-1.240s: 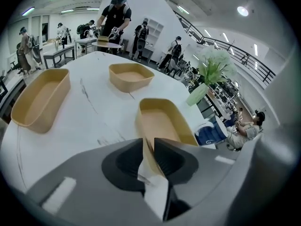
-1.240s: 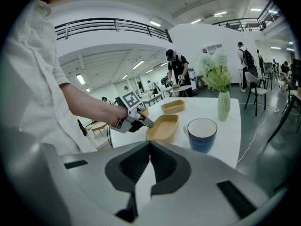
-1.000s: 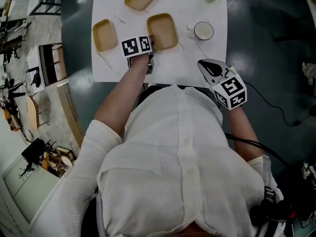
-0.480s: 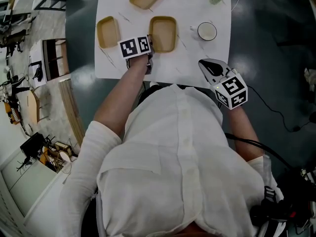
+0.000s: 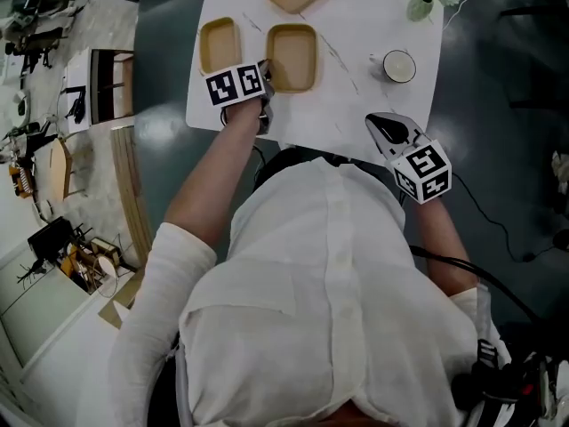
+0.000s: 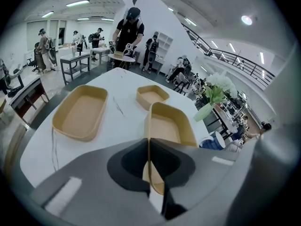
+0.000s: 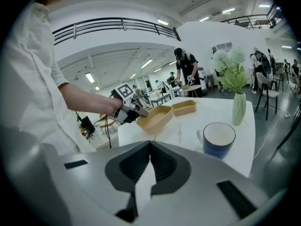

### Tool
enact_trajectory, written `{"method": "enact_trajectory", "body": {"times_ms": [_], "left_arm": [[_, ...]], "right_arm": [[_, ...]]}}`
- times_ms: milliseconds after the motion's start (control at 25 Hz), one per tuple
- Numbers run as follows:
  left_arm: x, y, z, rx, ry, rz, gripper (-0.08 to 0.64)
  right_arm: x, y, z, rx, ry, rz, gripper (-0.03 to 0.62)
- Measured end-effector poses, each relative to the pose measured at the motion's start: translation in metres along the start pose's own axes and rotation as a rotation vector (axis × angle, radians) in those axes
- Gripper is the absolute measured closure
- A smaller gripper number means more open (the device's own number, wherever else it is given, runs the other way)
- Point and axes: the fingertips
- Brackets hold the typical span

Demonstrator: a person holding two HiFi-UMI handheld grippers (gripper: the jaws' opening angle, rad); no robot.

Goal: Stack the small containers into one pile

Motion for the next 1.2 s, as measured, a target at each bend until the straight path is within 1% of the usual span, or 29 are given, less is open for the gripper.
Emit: {"method": "enact_trajectory", "body": {"times_ms": [240, 600, 880, 1200], "left_arm": [[-0.025, 0.027, 0.051, -0.026, 0.03, -0.051, 0.541], [-0.067, 0.052, 0.133, -0.083, 0.061, -0.098, 0.541], [-0.081, 0.049, 0.181, -0.107, 0.055, -0.088, 0.541], [-0.087, 0.029, 0.204, -0.095, 0.048, -0.055, 0.541]], "right_arm": [[-0.012, -0.021, 0.017, -0.003, 0.022, 0.009, 0.588], [-0.042, -0.06, 0.037, -0.011, 0.042, 0.013, 0.588], [-0.057, -0.085, 0.052, 0.017, 0.042, 0.01, 0.588], [-0.06, -0.097, 0.06, 0.067, 0.013, 0.012, 0.588]]}}
Point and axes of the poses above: the fingertips, and each gripper's own axes: y backward along the fingers, z to its left, x out of its underside, and after that the axes turned 6 degrees about -x, right-handed
